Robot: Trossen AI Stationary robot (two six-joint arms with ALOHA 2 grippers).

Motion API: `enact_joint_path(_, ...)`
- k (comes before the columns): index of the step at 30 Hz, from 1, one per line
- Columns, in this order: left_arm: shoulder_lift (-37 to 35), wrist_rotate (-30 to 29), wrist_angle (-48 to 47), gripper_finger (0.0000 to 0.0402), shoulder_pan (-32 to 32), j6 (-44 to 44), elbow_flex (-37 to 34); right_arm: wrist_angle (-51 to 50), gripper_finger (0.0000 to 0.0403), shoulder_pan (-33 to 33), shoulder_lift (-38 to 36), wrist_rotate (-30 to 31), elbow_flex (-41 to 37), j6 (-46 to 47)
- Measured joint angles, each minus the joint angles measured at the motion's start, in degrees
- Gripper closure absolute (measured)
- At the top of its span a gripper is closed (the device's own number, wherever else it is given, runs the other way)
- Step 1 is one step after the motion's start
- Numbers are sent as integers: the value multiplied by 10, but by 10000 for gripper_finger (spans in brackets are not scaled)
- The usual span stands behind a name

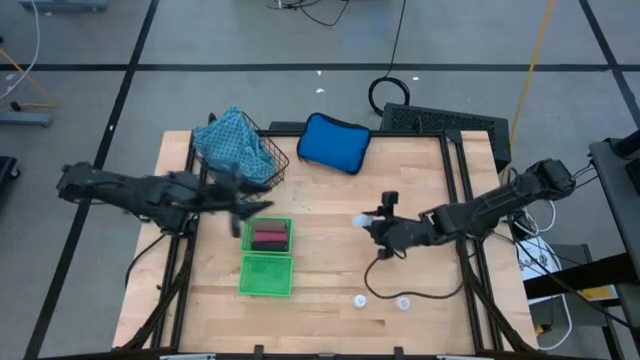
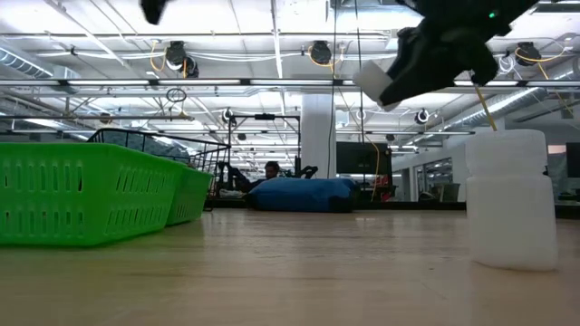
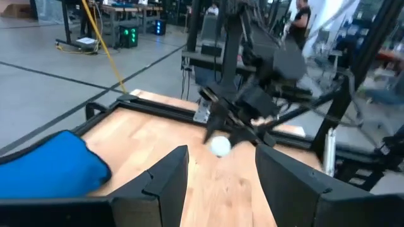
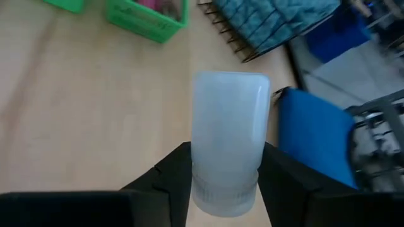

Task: Pick & Place Medicine items
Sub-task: Put the right white pill bottle into the bottom green basket

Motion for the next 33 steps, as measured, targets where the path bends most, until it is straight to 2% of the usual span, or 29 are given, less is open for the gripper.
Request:
enact_joint_path(4, 112, -5, 121, 211, 2, -3, -1, 28, 259, -27, 0, 4, -5, -59)
enact_joint_path(10, 282, -59, 316, 211, 23, -34, -1, 51, 261, -46, 0, 46, -5, -125)
enact_joint_path(14, 379, -60, 379, 210, 40, -40, 16, 63, 257, -53, 0, 44, -5, -142)
enact_joint_path(17, 433, -37, 366, 201, 48, -26, 50, 65, 260, -56, 0, 43, -5, -142)
enact_joint_path(20, 478, -9, 315, 175, 49, 27, 105, 66, 262, -56, 0, 41, -5, -148)
enact_joint_path(25, 524, -67, 187, 123, 44, 144, 209, 72, 256, -56, 0, -3, -5, -152)
enact_joint_path(27, 533, -72, 153, 106, 44, 183, 237, 77, 256, -56, 0, -3, -5, -150)
enact_joint_path(33, 540, -55, 143, 88, 45, 242, 266, 76, 262, -55, 0, -4, -5, -149)
